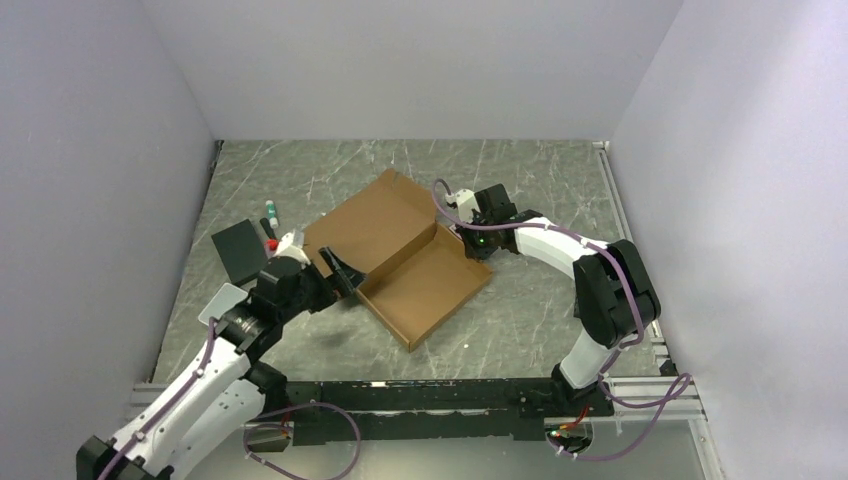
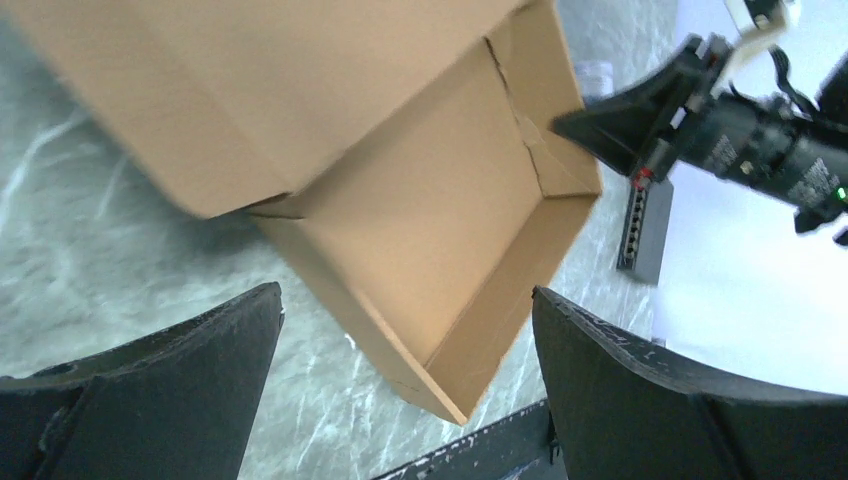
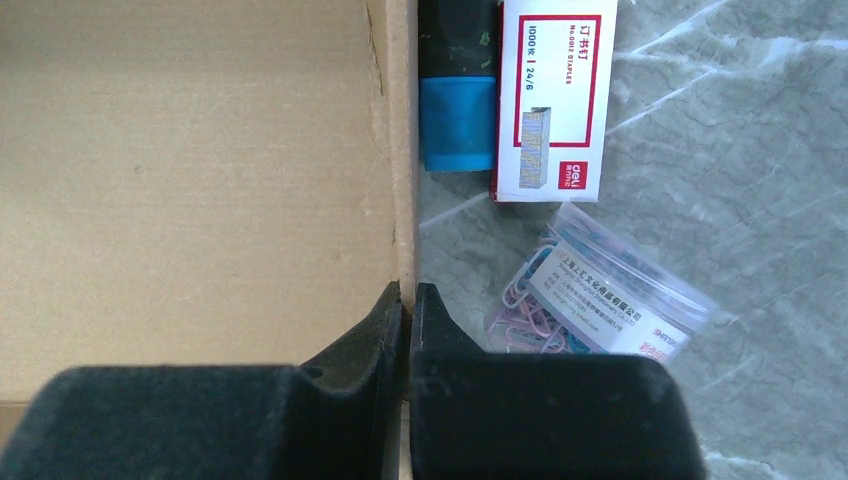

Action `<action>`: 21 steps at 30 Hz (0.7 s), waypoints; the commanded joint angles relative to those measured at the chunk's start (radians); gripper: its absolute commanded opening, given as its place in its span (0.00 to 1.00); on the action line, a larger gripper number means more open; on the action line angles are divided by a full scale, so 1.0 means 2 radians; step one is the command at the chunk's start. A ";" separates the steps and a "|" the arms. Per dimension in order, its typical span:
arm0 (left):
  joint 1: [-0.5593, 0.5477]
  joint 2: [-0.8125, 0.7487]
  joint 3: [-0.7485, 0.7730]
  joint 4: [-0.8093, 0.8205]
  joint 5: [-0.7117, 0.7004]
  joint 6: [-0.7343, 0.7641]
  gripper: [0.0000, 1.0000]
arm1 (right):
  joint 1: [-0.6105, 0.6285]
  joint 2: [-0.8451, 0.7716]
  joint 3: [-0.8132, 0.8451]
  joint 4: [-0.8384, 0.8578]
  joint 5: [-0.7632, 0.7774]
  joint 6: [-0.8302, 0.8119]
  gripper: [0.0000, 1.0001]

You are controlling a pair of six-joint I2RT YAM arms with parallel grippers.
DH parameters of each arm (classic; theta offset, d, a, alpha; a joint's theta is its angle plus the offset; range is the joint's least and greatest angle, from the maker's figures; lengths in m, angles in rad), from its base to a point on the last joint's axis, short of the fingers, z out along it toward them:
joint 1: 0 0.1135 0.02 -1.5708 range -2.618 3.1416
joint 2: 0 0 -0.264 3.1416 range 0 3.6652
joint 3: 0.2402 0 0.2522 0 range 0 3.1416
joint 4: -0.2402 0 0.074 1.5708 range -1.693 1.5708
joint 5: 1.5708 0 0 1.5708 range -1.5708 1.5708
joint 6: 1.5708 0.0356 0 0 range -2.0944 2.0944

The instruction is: Fold the paper box

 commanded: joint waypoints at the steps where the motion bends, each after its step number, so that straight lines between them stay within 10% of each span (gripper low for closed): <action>1: 0.030 -0.036 -0.039 -0.023 -0.041 -0.075 1.00 | -0.002 -0.008 -0.010 0.023 0.007 -0.002 0.00; 13: 0.230 0.170 -0.089 0.289 0.163 -0.095 0.98 | -0.001 -0.010 -0.012 0.021 -0.001 -0.005 0.00; 17: 0.242 0.228 -0.083 0.338 0.174 -0.098 0.80 | -0.001 -0.007 -0.011 0.021 -0.007 -0.005 0.00; 21: 0.244 0.249 -0.074 0.347 0.170 -0.084 0.30 | -0.001 -0.001 -0.009 0.021 -0.014 -0.005 0.00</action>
